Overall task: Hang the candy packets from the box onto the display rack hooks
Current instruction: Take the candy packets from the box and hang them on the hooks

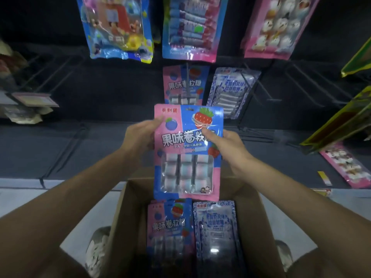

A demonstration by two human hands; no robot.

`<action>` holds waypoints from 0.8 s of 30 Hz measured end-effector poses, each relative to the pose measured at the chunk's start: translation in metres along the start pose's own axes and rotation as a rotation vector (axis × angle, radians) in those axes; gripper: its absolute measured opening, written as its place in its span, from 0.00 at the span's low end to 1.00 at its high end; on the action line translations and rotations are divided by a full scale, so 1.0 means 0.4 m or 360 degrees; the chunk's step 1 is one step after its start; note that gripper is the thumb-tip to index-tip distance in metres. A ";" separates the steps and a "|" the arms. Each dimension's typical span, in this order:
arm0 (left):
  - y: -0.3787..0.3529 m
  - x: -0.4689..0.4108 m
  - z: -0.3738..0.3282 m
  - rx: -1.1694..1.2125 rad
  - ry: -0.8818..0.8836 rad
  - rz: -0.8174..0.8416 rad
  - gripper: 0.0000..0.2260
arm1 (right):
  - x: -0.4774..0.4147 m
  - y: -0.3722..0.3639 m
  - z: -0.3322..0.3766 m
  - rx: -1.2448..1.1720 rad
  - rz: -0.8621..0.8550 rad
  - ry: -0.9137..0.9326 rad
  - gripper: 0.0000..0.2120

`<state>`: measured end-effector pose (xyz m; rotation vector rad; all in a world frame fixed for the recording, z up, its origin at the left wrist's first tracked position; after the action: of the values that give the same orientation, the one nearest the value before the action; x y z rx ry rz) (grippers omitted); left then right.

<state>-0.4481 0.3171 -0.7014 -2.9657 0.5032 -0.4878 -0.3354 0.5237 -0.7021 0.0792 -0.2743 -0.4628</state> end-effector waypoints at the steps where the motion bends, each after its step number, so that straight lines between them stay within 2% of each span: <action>1: -0.008 -0.016 0.005 0.0058 0.0047 -0.0029 0.19 | -0.011 -0.006 -0.003 0.0007 -0.0024 0.0007 0.09; 4: -0.024 -0.067 0.018 0.0243 0.0152 -0.0042 0.27 | -0.038 -0.022 -0.002 -0.0055 -0.0078 0.0026 0.09; 7: -0.030 -0.090 0.021 0.0227 0.0156 -0.0003 0.33 | -0.056 -0.026 0.004 -0.0072 -0.0151 0.0080 0.09; 12: -0.029 -0.110 0.014 0.0097 0.0166 -0.0092 0.22 | -0.075 -0.022 0.010 -0.0073 -0.0200 0.0118 0.10; 24: -0.053 -0.095 -0.001 0.0106 0.0186 -0.0135 0.22 | -0.090 -0.022 0.014 -0.0115 -0.0189 0.0084 0.07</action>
<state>-0.4760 0.3497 -0.7091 -2.9166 0.3649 -0.6755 -0.3718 0.5318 -0.7066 0.0374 -0.2014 -0.5875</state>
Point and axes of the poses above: each hand's wrist, its own x-axis away from the middle knuckle, its own y-axis out of the back of the hand, z = x × y, the point moved 1 cm from there along -x, towards the middle knuckle, and after that the axes turned 1 degree about z, right-handed, at the moved point
